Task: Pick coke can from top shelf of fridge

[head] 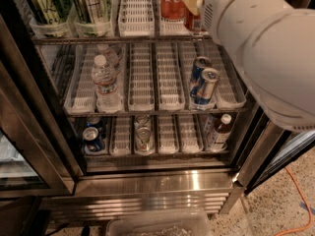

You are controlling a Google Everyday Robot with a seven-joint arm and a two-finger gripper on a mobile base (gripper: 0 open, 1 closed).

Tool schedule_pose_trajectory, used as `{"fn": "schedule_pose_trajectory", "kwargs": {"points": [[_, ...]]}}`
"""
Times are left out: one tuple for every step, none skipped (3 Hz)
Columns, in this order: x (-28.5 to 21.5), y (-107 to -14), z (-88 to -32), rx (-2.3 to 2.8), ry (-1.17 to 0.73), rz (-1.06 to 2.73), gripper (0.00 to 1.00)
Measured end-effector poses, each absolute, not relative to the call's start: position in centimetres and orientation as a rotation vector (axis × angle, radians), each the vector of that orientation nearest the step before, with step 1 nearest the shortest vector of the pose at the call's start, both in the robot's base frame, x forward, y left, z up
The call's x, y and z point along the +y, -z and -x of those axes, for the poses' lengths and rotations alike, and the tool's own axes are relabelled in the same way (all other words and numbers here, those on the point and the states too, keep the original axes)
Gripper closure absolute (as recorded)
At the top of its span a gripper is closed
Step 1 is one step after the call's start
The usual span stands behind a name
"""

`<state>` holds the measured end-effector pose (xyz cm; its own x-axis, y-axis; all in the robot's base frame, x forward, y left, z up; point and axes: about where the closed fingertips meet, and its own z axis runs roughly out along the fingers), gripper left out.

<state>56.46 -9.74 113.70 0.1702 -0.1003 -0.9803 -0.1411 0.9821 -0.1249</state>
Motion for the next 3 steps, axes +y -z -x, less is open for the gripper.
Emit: {"fn": "schedule_pose_trajectory", "kwargs": {"points": [[-12.0,-108.3,-53.5,1.556,-0.018,0.246,1.0],[-13.7,-100.2,-49.8,1.74,-0.075,0.266,1.0],[-13.7,-92.5,-45.9,1.91,-0.209,0.27,1.0]]}}
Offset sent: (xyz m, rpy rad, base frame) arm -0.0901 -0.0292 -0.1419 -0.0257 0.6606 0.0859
